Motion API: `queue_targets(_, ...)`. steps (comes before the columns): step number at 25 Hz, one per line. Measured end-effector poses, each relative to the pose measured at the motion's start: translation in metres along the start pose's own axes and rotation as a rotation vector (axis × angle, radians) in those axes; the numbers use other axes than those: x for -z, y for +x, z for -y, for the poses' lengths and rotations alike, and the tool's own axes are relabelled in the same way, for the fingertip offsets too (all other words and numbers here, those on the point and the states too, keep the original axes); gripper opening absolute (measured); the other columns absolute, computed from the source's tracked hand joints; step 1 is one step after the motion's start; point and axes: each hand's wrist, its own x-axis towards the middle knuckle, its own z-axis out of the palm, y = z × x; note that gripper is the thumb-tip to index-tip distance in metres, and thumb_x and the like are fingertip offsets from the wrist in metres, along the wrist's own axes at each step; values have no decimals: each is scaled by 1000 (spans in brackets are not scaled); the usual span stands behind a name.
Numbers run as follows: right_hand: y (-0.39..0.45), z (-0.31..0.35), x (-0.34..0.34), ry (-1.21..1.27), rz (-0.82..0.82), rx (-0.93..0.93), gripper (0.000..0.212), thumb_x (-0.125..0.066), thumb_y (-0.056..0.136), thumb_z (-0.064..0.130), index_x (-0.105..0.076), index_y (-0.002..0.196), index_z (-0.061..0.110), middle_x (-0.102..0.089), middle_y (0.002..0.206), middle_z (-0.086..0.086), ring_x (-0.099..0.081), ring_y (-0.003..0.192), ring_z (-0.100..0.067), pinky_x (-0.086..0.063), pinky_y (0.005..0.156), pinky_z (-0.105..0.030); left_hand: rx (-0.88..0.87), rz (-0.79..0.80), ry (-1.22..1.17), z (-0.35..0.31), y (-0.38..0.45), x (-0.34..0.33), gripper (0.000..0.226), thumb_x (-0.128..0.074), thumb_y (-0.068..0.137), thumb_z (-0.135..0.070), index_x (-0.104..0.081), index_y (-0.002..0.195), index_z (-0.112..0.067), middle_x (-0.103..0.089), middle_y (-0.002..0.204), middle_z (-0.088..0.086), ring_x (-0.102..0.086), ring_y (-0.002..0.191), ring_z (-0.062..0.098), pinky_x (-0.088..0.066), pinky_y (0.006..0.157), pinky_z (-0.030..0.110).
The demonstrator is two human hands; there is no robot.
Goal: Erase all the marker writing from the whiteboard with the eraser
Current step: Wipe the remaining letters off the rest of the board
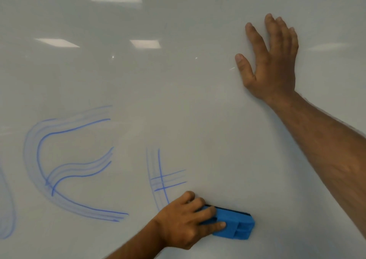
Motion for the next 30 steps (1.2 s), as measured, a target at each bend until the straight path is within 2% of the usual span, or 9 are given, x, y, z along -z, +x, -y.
queue_targets(5, 0, 0, 0, -1, -3, -1, 67, -27, 103, 61, -33, 158, 24, -24, 165, -17, -20, 153, -37, -11, 124, -57, -5, -29, 43, 5, 3, 4, 32, -58, 100, -23, -66, 130, -30, -66, 107, 2, -56, 79, 24, -45, 77, 35)
queue_targets(13, -1, 0, 1, 4, 4, -10, 66, -29, 103, 60, -33, 158, 24, -24, 165, -16, -19, 154, -36, -9, 125, -55, 343, -285, 193, 39, 57, 29, 45, -64, 89, -27, -57, 134, -30, -54, 119, 2, -53, 88, 24, -37, 75, 39)
queue_targets(16, -2, 0, 0, 5, -9, -6, 66, -27, 103, 60, -34, 158, 23, -25, 165, -16, -20, 153, -37, -10, 125, -56, 287, -251, 192, 30, 51, 20, 44, -62, 90, -24, -59, 134, -31, -55, 121, 2, -51, 89, 24, -38, 76, 38)
queue_targets(22, -2, 0, 0, 10, -2, -6, 67, -27, 103, 61, -34, 158, 24, -24, 165, -16, -20, 153, -37, -10, 125, -56, 44, -42, 111, 2, 10, 7, 33, -62, 99, -21, -67, 129, -32, -66, 111, 2, -55, 82, 24, -43, 77, 36)
queue_targets(26, -2, 0, -1, 10, 3, -8, 66, -28, 103, 61, -34, 158, 24, -25, 165, -16, -20, 153, -36, -10, 125, -55, 14, -57, 142, 9, 1, 15, 33, -62, 98, -20, -68, 129, -32, -66, 109, 2, -56, 81, 23, -44, 76, 36)
queue_targets(30, -3, 0, 0, 10, 1, -8, 65, -29, 103, 60, -34, 157, 24, -25, 165, -16, -20, 153, -37, -10, 124, -56, 91, -147, 257, 42, 28, 38, 37, -63, 92, -23, -70, 128, -33, -67, 110, 3, -58, 82, 25, -41, 78, 38)
